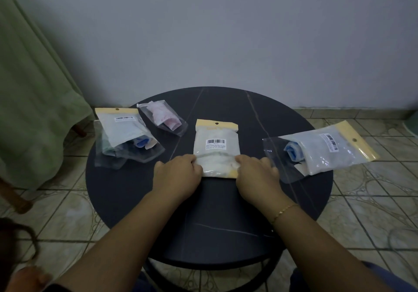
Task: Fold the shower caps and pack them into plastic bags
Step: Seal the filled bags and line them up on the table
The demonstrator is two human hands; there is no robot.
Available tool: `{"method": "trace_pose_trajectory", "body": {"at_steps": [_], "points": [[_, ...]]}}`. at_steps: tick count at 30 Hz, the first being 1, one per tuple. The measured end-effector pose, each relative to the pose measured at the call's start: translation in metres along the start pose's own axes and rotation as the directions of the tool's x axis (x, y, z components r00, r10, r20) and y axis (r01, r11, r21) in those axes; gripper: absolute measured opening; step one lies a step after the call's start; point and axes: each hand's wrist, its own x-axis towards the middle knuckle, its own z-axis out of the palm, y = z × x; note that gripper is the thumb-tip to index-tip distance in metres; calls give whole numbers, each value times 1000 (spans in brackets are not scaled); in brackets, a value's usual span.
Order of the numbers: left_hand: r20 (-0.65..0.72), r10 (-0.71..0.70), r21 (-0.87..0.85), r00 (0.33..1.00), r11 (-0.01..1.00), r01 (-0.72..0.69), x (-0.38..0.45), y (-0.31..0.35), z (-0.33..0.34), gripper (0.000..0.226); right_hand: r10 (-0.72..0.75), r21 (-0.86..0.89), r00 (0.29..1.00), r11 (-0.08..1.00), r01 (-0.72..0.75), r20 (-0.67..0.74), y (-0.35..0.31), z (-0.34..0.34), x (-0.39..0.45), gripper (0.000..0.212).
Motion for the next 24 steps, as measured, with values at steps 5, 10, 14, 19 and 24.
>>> {"method": "trace_pose_trajectory", "body": {"at_steps": [5,10,14,19,24], "points": [[-47,9,-10,999,1000,-10,-2,2,0,38,0,-17,1000,1000,-1,-16,2,3,1,41],[-260,74,15,963,997,-73,-7,-7,-1,43,-21,-10,986,1000,20,-165,7,7,-2,41],[-369,345,118,863,938,-325,-8,-6,3,47,-173,-32,942,985,172,-286,-2,4,-7,47],[33,456,84,889,885,-457,-9,1,19,70,-275,-96,959,959,269,-63,-7,15,-8,52],[122,398,14,909,915,-402,-5,4,20,54,-251,-122,966,959,256,55,-4,17,-1,53]]}}
